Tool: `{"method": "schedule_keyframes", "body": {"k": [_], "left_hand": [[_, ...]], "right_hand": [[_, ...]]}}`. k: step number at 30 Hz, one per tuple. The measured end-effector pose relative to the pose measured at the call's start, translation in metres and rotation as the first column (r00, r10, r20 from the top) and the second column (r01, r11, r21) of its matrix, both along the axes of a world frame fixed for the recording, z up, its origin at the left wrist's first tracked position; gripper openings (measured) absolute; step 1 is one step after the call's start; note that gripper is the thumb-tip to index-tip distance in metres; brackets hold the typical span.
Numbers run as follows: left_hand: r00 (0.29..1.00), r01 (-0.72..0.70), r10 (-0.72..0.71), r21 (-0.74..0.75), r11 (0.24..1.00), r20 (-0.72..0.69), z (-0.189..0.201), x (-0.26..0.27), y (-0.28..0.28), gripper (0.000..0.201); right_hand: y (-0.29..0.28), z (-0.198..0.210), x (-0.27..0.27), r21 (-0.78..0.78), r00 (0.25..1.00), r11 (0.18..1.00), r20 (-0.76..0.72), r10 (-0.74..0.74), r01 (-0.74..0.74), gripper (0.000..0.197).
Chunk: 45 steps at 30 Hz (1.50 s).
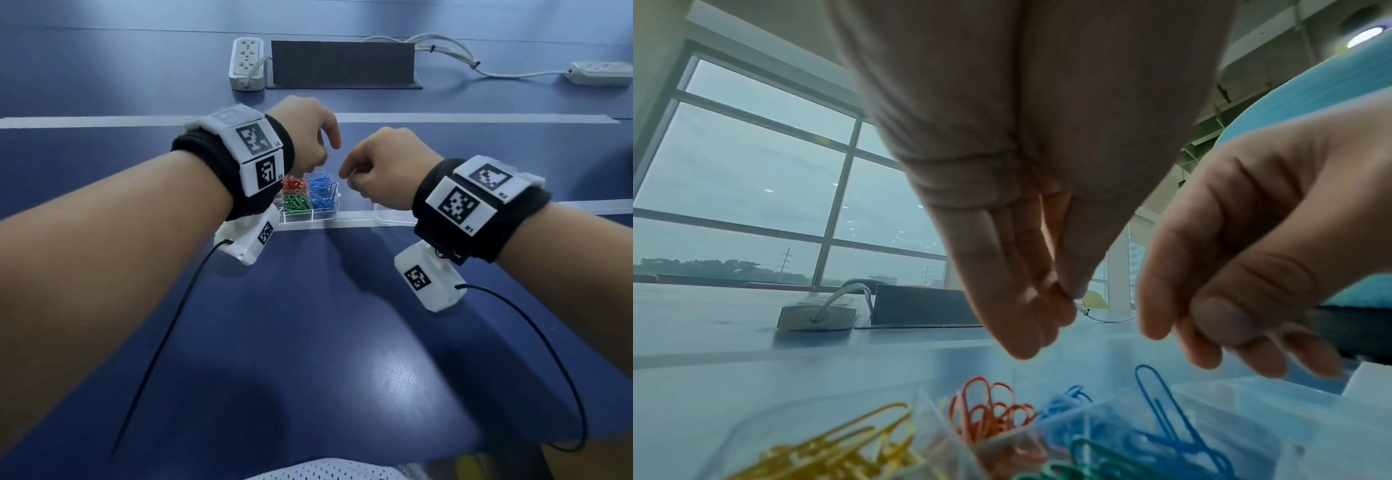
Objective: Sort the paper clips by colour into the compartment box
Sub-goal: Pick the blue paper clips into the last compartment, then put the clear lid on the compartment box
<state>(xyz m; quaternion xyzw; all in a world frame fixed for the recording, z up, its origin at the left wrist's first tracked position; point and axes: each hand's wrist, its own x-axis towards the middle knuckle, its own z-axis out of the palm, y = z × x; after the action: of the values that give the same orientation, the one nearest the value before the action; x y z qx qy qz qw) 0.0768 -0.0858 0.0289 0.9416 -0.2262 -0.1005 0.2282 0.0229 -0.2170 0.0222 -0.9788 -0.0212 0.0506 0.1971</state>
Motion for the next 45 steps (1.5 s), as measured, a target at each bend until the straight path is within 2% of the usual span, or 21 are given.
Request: {"method": "schedule_keyframes", "body": {"k": [3,8,12,15,18,22,25,30,33,34,37,39,41,45], "left_hand": [[0.997,0.047,-0.053,0.094,0.994,0.062,0.0,0.0,0.005,0.02],[0.994,0.099,-0.108,0.248,0.964,0.022,-0.003,-0.002,0.011,0.016],[0.994,0.092,-0.104,0.253,0.963,0.036,-0.006,-0.005,0.016,0.014],[0.997,0.052,-0.063,0.193,0.98,0.052,-0.007,-0.005,0.024,0.019],[0.998,0.012,-0.021,0.148,0.989,0.059,-0.008,-0.007,0.038,0.044],[0.993,-0.006,0.04,0.286,0.958,-0.115,-0.014,-0.01,0.061,0.094],[0.98,-0.006,0.075,0.352,0.936,-0.184,-0.017,-0.011,0.07,0.108],[0.986,-0.011,0.07,0.356,0.934,-0.152,-0.02,-0.01,0.073,0.103],[0.984,-0.018,0.075,0.322,0.946,-0.164,-0.021,-0.008,0.078,0.099],[0.982,-0.021,0.077,0.31,0.951,-0.171,-0.021,-0.008,0.079,0.097],[0.983,-0.03,0.081,0.289,0.957,-0.166,-0.022,-0.007,0.081,0.094],[0.985,-0.034,0.08,0.284,0.958,-0.152,-0.023,-0.008,0.081,0.093],[0.987,-0.037,0.08,0.283,0.959,-0.142,-0.024,-0.008,0.081,0.091],[0.99,-0.044,0.08,0.285,0.958,-0.117,-0.025,-0.009,0.082,0.086]], "right_hand": [[0.0,-0.003,-0.002,-0.041,0.999,0.999,0.029,0.024,-0.023,0.031],[0.008,-0.011,-0.006,-0.157,0.995,0.983,-0.031,0.095,-0.099,0.043],[0.011,-0.014,-0.009,-0.188,0.983,0.969,-0.115,0.142,-0.162,0.055],[0.008,-0.014,-0.01,-0.188,0.99,0.972,-0.035,0.133,-0.138,0.05],[0.006,-0.017,-0.011,-0.19,0.995,0.978,0.012,0.094,-0.09,0.041],[0.008,-0.019,-0.013,-0.183,0.987,0.971,-0.005,0.158,-0.157,0.047],[0.012,-0.021,-0.014,-0.184,0.982,0.965,-0.046,0.181,-0.186,0.049],[0.006,-0.017,-0.013,-0.174,0.99,0.978,0.061,0.127,-0.115,0.039],[-0.019,-0.01,-0.008,-0.212,0.995,0.974,0.052,0.086,-0.073,0.031],[-0.029,-0.008,-0.007,-0.232,0.997,0.971,0.013,0.07,-0.065,0.033],[-0.061,-0.005,-0.009,-0.342,0.977,0.938,-0.212,-0.016,-0.059,0.077],[-0.078,-0.005,-0.011,-0.417,0.942,0.906,-0.327,-0.077,-0.071,0.097],[-0.088,-0.008,-0.014,-0.404,0.917,0.912,-0.386,-0.098,-0.073,0.102],[-0.093,-0.014,-0.012,-0.284,0.934,0.957,-0.352,-0.055,-0.051,0.091]]}}
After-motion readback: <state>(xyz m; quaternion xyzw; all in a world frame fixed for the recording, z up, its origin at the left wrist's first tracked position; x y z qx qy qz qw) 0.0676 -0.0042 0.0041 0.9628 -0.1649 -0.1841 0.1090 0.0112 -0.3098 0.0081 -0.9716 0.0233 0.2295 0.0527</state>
